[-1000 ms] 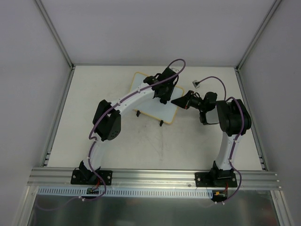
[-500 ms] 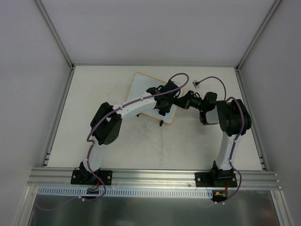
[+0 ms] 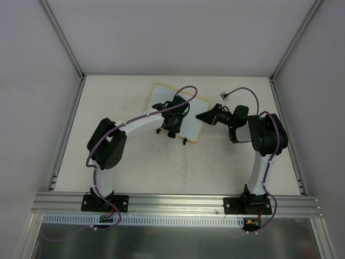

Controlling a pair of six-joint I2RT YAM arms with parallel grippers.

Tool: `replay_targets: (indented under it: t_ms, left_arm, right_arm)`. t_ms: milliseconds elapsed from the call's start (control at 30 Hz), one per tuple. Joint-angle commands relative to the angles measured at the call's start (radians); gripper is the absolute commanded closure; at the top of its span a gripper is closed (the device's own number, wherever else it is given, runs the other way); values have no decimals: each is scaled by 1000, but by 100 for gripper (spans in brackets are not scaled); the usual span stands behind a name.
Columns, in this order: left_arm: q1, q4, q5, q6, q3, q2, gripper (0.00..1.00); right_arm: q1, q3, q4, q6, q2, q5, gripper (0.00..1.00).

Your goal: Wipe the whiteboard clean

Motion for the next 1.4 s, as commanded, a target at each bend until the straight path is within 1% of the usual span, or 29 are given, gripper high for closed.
replay_targets:
  t_ms: [0, 33, 133, 233, 433, 500, 533, 567, 600, 700, 733, 800, 833, 900, 933, 1033, 1167, 1333, 1367]
  left_arm:
    - [65, -64, -12, -4, -38, -163, 100]
    - [79, -64, -14, 1, -55, -227, 100]
    - [95, -66, -17, 7, -88, -322, 100]
    - [99, -66, -19, 10, -105, -362, 100]
    - [102, -64, -26, -4, -116, -370, 100]
    - [121, -64, 4, -10, -124, -379, 100]
    - [153, -66, 42, -18, -134, -387, 100]
    - [173, -64, 119, -22, -145, -395, 100]
    - [185, -63, 129, -28, -162, -407, 100]
    - [187, -60, 104, -56, -278, -482, 100]
    - [187, -61, 104, -74, -352, -529, 100]
    - [184, -61, 113, -94, -429, -579, 100]
    - [185, -63, 113, -113, -497, -626, 100]
    - [185, -63, 94, -131, -564, -671, 100]
    - [184, -63, 84, -150, -620, -710, 100]
    - [185, -63, 75, -183, -700, -760, 100]
    - [185, -61, 67, -202, -743, -749, 100]
    - [184, -50, 31, -214, -766, -694, 100]
    - [184, -46, 27, -214, -768, -686, 98]
  right_arm:
    - [19, -21, 174, -104, -15, -23, 100]
    - [19, -21, 176, -102, -13, -23, 100]
    - [19, -20, 174, -101, -12, -23, 100]
    - [19, -18, 176, -101, -12, -23, 99]
    - [19, -18, 174, -99, -13, -23, 100]
    - [20, -18, 174, -99, -13, -23, 100]
    - [22, -18, 174, -98, -13, -24, 100]
    - [20, -20, 174, -99, -12, -23, 100]
    - [20, -20, 174, -99, -12, -23, 100]
    - [20, -20, 174, -104, -12, -21, 100]
    - [20, -20, 174, -102, -12, -21, 100]
    - [20, -18, 174, -102, -10, -20, 100]
    - [22, -17, 174, -102, -9, -20, 99]
    - [23, -14, 174, -104, -7, -20, 100]
    - [22, -14, 176, -104, -7, -20, 100]
    - [25, -17, 174, -107, -9, -20, 100]
    - [26, -18, 174, -116, -7, -23, 100]
    - [29, -21, 174, -127, -7, -24, 100]
    - [29, -21, 174, -128, -4, -24, 100]
